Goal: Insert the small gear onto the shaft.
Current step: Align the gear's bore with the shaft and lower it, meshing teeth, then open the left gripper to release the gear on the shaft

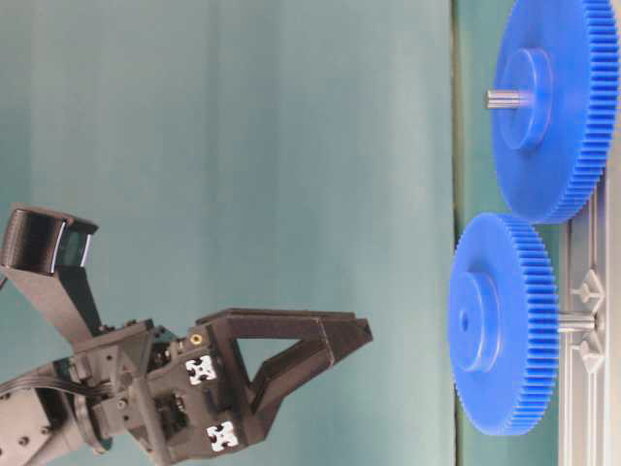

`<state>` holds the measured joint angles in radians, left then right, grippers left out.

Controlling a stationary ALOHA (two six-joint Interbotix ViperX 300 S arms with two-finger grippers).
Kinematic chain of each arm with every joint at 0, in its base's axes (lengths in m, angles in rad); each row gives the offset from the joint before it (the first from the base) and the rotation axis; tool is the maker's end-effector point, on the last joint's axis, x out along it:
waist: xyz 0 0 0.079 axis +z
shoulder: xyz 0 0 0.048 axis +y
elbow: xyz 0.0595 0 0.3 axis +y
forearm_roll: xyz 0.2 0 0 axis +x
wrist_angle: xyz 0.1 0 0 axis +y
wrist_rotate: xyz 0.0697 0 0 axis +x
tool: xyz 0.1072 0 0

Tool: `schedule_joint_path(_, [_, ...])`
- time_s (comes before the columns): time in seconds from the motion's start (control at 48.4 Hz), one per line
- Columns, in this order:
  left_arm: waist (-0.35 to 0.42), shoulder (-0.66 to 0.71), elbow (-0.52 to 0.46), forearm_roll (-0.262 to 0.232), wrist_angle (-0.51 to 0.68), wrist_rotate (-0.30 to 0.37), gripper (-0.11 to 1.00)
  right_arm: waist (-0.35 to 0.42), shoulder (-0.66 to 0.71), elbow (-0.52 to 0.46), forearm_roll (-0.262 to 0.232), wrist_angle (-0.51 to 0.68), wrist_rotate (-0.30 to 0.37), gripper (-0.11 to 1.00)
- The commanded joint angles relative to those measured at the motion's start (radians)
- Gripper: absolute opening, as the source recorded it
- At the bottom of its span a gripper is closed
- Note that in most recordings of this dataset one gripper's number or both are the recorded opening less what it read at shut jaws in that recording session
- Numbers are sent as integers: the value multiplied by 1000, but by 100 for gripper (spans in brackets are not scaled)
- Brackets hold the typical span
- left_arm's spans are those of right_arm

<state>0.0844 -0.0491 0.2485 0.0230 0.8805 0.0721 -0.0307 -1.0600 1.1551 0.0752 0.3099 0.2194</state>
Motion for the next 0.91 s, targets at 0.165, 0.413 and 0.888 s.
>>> schedule_joint_path(0.165, [-5, 6, 51, 5, -86, 0, 41, -2, 5, -8, -2, -9, 9, 1])
schedule_joint_path(0.413, [-6, 69, 83, 3, -153, -5, 41, -2, 2, -6, -2, -12, 11, 1])
schedule_joint_path(0.888, [-9, 87, 75, 5, -149, -3, 41, -2, -11, -6, -2, -12, 11, 1])
